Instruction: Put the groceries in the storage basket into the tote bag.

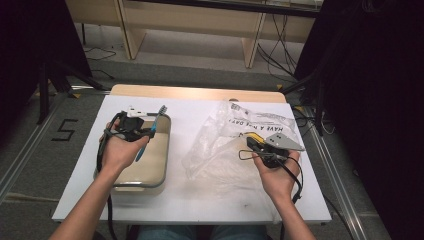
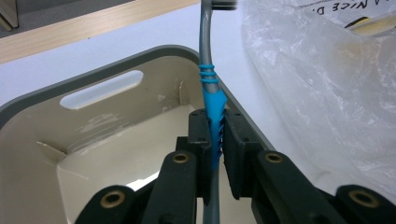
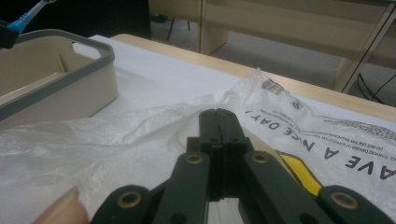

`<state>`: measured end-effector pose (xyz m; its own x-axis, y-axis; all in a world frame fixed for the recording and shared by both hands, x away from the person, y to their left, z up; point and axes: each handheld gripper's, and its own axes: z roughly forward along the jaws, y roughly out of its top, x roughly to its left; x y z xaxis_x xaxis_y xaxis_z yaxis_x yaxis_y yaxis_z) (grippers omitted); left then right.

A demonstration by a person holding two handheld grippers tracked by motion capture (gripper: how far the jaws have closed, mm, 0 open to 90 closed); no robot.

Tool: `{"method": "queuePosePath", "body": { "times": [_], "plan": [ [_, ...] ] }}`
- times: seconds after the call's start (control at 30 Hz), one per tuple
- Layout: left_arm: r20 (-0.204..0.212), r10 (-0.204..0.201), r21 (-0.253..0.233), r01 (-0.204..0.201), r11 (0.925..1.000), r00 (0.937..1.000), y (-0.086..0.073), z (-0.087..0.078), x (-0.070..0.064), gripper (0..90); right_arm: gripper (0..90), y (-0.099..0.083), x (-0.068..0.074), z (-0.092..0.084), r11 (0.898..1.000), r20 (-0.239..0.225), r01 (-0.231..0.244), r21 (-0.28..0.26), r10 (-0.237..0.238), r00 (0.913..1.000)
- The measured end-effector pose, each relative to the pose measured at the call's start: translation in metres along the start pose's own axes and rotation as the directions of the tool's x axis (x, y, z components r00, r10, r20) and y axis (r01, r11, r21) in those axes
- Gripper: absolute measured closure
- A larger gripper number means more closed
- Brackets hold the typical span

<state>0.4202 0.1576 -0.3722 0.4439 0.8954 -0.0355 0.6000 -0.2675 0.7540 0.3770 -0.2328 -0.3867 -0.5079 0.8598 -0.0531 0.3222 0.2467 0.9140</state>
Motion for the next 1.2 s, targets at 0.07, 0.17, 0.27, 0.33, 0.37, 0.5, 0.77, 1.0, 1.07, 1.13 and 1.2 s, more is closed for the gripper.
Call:
{"method": "queuePosePath", "body": {
  "times": [0.07,0.17,0.27,0.33,0.37,0.5,0.77,1.0,1.07,1.13,1.2],
  "plan": [
    [0.001,0.003,-0.005,-0.003,1.0,1.0,0.001,-0.001,-0.002,81.8,90.0,0.0,0.0,0.0,1.0,0.0,0.0,0.001,0.0,1.0],
    [0.007,0.003,-0.011,-0.002,0.9999,1.0,0.001,-0.002,-0.004,81.8,90.0,0.0,0.0,0.0,1.0,0.0,-0.001,0.002,0.001,1.0],
    [0.03,0.004,-0.013,-0.003,0.9999,0.9996,0.002,-0.004,-0.008,81.7,90.0,0.0,0.0,0.0,1.0,-0.001,-0.001,0.002,0.001,1.0],
    [0.03,0.007,-0.014,-0.007,0.9999,0.9995,0.003,-0.004,-0.009,81.7,90.0,0.0,0.0,0.0,1.0,-0.001,0.0,0.002,0.0,1.0],
    [0.032,0.012,-0.015,-0.012,0.9998,0.9994,0.003,-0.005,-0.011,81.7,90.0,0.0,0.0,0.0,1.0,-0.001,0.0,0.002,0.0,1.0],
    [0.045,0.017,-0.033,-0.015,0.9993,0.9988,0.005,-0.009,-0.016,81.8,90.0,0.0,0.0,0.0,1.0,-0.001,-0.002,-0.003,0.002,1.0],
    [0.086,0.026,-0.043,-0.022,0.9988,0.996,0.008,-0.014,-0.027,81.8,90.0,0.0,0.0,0.0,1.0,-0.002,0.0,-0.002,0.0,1.0],
    [0.101,0.048,-0.055,-0.043,0.9976,0.9937,0.009,-0.017,-0.037,81.8,90.0,0.001,0.0,0.0,1.0,-0.002,-0.001,-0.003,0.001,1.0],
    [0.103,0.059,-0.062,-0.052,0.9967,0.993,0.01,-0.018,-0.041,81.8,90.0,0.001,0.0,0.0,1.0,-0.001,-0.001,-0.002,0.001,1.0],
    [0.105,0.066,-0.061,-0.06,0.9964,0.9922,0.01,-0.018,-0.043,81.8,90.0,0.001,0.0,0.0,1.0,-0.001,-0.001,-0.002,0.001,1.0],
    [0.114,0.071,-0.062,-0.064,0.996,0.9909,0.009,-0.018,-0.046,81.8,90.0,0.001,0.0,0.0,1.0,-0.002,0.001,-0.003,-0.001,1.0]
  ]
}}
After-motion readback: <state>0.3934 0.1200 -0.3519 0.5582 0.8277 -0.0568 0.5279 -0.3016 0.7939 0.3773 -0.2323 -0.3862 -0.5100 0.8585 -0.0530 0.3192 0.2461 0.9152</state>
